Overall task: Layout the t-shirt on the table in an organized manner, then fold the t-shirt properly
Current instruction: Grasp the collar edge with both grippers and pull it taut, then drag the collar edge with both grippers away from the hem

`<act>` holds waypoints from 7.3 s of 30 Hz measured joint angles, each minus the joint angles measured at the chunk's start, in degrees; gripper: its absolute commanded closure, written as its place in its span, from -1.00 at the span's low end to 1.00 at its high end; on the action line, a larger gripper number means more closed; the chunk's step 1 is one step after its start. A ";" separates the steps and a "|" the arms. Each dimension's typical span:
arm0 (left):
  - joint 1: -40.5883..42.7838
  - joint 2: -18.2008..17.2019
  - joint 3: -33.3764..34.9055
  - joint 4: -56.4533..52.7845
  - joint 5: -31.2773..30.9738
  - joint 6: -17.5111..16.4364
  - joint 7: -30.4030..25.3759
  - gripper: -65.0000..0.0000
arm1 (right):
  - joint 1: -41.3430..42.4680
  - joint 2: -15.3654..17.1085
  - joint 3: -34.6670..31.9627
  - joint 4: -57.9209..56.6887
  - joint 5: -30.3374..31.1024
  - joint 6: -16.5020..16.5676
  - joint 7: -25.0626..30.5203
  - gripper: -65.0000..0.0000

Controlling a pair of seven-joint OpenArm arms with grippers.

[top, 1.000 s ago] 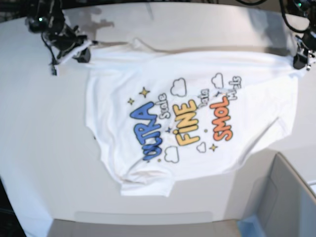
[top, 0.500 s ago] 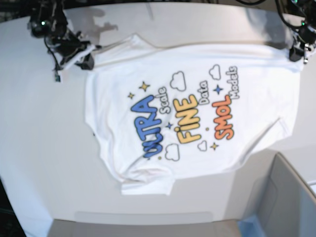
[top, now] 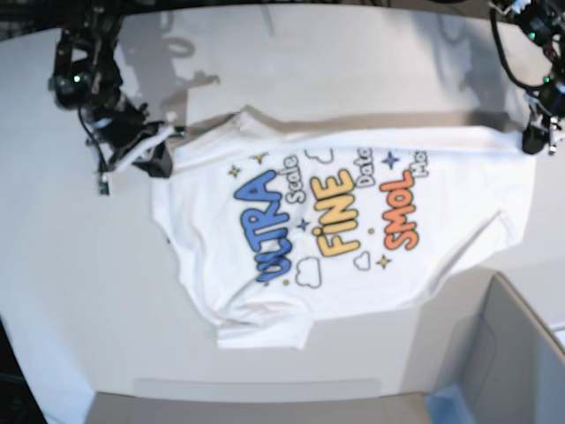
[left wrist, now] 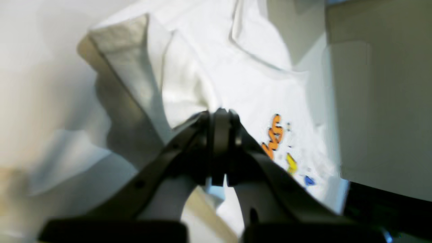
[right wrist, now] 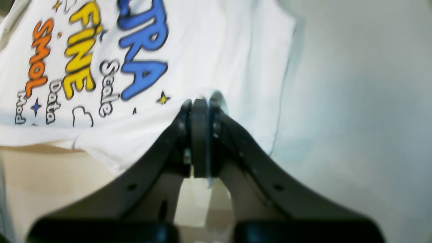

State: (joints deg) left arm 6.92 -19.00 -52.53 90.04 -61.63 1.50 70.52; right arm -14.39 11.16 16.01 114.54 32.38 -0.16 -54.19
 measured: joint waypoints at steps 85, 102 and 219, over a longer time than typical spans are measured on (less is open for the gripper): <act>-28.09 -4.28 18.80 -27.63 18.16 -0.17 -27.12 0.33 | 25.79 0.70 -10.34 -21.79 -12.72 -0.70 11.30 0.33; -4.17 -4.68 22.16 -3.54 19.61 0.52 -26.91 0.33 | 6.34 -3.39 -13.92 -6.91 -12.72 -0.52 6.64 0.33; 6.97 0.02 13.77 -2.56 16.17 -0.87 -13.11 0.93 | -11.13 -5.84 21.14 -12.13 12.13 -0.68 -0.55 1.00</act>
State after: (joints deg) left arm 13.89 -18.98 -38.76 87.48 -45.45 0.62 57.41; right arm -25.52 5.32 37.15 102.41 44.51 -0.84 -54.74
